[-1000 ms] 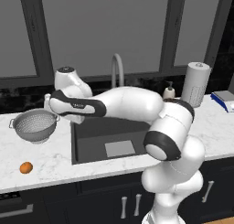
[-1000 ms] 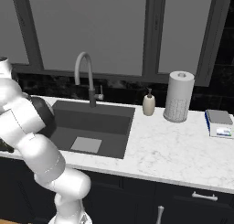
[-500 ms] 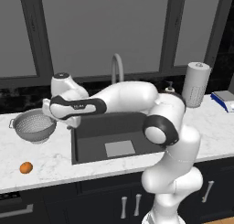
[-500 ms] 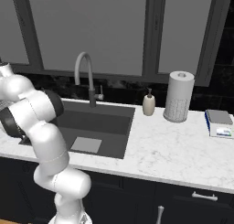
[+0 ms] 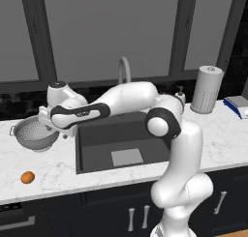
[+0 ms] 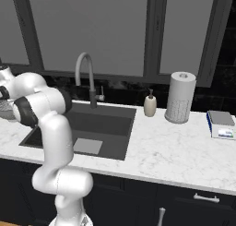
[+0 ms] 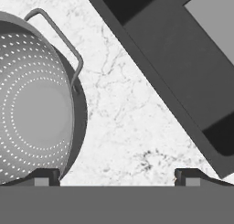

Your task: Put the colander in the sink, put the tangerine in the colander, and turn on the sink faucet and pour water over the colander.

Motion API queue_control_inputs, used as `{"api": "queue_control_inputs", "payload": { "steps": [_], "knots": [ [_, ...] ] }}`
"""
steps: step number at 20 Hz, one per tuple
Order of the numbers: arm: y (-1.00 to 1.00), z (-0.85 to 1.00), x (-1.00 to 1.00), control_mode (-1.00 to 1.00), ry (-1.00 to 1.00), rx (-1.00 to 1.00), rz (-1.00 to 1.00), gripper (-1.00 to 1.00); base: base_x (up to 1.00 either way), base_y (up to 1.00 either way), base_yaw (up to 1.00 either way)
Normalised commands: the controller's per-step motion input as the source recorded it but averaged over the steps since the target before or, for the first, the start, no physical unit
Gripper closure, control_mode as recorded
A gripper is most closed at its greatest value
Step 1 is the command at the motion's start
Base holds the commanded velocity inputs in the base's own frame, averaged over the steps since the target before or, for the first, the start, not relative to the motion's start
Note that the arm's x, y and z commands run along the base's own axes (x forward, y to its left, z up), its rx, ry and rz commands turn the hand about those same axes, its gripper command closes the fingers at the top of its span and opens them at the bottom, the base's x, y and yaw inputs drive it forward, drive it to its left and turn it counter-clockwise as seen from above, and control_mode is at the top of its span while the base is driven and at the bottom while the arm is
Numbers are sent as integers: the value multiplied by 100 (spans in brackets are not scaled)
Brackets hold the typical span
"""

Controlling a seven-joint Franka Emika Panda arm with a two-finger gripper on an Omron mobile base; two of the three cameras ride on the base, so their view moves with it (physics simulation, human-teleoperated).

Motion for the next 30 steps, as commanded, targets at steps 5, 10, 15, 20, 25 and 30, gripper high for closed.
{"api": "queue_control_inputs", "payload": {
  "steps": [5, 10, 15, 20, 25, 30],
  "knots": [
    [18, -17, 37, -100, 2, 0, -1, -100, 0, 0, 0],
    [2, -37, 19, -100, 4, 0, 0, -100, 0, 0, 0],
    [0, -36, 15, -100, 1, 0, 0, -100, 0, 0, 0],
    [0, -32, 16, -100, 0, 0, 0, -100, 0, 0, 0],
    [0, -18, 22, -100, 0, 0, 0, -100, 0, 0, 0],
    [7, -17, 23, -100, 0, -1, 0, -100, 0, 0, 0]
  ]
}}
